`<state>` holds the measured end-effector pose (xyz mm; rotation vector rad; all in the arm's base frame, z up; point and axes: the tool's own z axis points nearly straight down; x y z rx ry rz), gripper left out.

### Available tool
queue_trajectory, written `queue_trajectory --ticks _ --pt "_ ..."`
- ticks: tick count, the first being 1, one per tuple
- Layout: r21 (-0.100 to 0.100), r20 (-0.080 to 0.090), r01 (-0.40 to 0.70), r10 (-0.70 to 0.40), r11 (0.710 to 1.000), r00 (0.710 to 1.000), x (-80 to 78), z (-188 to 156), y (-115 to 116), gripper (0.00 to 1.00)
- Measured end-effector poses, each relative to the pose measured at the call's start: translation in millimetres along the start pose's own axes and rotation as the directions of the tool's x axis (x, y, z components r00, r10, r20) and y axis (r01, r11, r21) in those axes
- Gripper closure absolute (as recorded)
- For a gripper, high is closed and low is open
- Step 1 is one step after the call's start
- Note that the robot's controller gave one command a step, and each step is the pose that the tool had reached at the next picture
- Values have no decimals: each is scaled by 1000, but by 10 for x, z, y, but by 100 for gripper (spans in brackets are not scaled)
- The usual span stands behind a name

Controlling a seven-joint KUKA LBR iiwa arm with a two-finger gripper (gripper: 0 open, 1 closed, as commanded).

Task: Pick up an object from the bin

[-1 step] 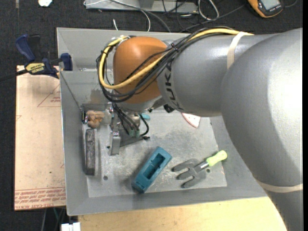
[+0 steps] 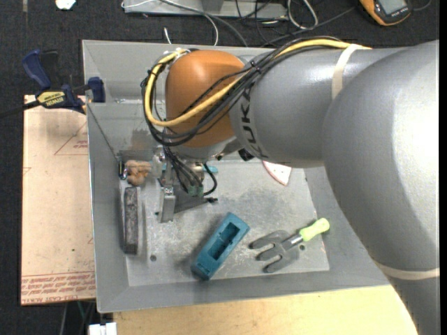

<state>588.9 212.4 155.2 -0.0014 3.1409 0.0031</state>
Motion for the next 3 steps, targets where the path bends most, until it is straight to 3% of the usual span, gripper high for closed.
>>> queue_trajectory --ticks 1,2,3 --pt "-1 -1 -92 92 996 996 52 485 -446 0" --pt "-1 -2 -143 143 990 990 57 428 -524 0" --pt "1 -3 -25 25 1000 1000 -149 840 -927 100"
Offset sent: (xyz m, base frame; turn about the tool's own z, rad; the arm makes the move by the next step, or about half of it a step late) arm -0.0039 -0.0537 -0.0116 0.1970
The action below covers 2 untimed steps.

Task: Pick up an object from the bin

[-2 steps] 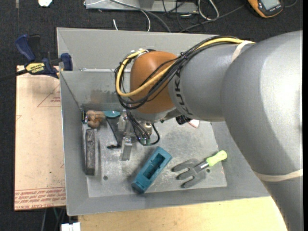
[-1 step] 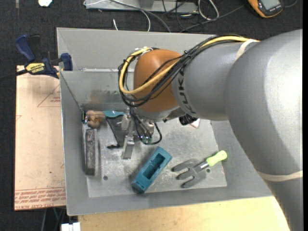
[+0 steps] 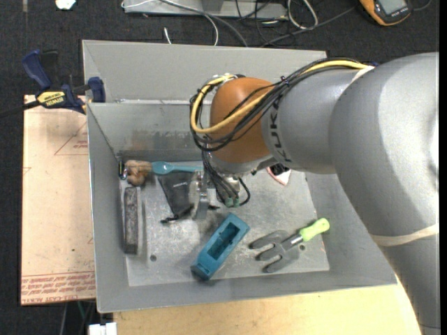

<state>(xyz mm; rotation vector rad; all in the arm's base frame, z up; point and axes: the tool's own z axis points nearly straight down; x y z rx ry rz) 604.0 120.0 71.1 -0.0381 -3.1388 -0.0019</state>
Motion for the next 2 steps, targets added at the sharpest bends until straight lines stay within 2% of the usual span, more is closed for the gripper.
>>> queue_trajectory --ticks 1,2 --pt "0 0 0 0 1000 1000 0 0 0 100" --pt "0 -5 -31 31 1000 1000 79 -585 -41 100"
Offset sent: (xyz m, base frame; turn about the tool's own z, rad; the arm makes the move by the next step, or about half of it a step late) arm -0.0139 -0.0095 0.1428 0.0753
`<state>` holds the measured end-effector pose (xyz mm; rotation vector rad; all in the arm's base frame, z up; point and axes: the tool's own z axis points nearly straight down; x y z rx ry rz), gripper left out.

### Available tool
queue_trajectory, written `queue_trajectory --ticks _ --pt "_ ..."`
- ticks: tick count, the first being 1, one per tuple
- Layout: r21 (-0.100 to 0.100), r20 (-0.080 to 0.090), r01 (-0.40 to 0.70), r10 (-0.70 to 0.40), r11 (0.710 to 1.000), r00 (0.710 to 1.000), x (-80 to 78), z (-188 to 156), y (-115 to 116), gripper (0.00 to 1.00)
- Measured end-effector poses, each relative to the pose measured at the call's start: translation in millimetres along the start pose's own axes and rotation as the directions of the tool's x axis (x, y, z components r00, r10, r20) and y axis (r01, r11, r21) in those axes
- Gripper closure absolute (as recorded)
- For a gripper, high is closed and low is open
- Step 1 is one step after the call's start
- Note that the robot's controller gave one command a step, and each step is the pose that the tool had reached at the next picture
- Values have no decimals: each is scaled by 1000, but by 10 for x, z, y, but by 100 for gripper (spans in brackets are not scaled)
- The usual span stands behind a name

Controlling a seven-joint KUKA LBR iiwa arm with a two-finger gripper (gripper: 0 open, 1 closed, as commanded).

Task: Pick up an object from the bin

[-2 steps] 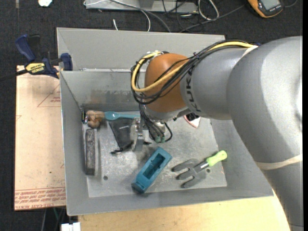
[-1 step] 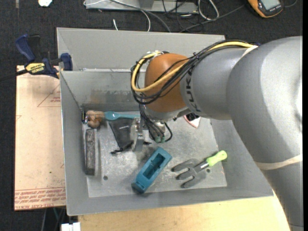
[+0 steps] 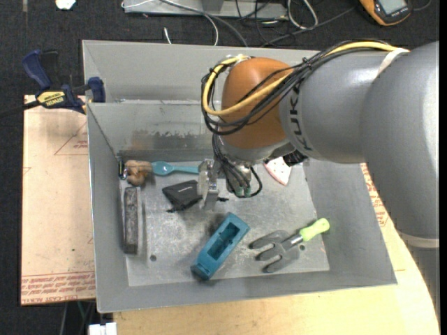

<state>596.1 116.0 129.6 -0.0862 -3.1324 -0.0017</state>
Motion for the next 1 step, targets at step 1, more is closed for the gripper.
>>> queue_trajectory --ticks 1 --pt "0 4 178 -178 984 984 -563 491 -79 0"
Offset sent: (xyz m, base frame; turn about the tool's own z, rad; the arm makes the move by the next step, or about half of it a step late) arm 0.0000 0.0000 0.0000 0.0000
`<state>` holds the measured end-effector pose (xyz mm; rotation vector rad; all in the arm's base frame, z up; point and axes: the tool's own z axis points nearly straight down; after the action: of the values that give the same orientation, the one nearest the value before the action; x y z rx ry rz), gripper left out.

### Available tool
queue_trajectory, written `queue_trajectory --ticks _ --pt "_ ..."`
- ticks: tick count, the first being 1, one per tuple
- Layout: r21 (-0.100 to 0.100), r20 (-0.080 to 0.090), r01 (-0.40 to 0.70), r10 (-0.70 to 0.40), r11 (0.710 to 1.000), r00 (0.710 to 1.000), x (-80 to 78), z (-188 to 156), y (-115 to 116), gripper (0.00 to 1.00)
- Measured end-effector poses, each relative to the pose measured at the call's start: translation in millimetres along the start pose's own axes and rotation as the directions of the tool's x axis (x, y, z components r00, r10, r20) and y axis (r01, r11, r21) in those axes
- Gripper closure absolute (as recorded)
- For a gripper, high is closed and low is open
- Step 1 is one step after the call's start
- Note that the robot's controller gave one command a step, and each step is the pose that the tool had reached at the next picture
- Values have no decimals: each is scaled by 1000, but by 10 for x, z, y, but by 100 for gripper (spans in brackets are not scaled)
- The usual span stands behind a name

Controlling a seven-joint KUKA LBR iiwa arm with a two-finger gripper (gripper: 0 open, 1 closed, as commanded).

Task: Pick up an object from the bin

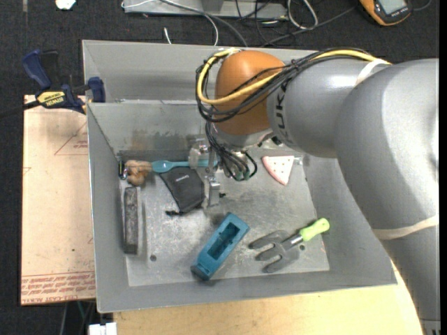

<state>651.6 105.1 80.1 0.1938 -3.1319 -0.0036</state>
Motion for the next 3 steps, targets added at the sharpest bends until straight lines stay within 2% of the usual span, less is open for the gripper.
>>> queue_trajectory --ticks 1,2,3 --pt "-1 -7 7 -7 1000 1000 -38 102 -23 0" --pt "-1 -6 -100 100 995 995 325 98 -130 0" --pt "-3 -3 -183 183 983 983 630 96 136 100"
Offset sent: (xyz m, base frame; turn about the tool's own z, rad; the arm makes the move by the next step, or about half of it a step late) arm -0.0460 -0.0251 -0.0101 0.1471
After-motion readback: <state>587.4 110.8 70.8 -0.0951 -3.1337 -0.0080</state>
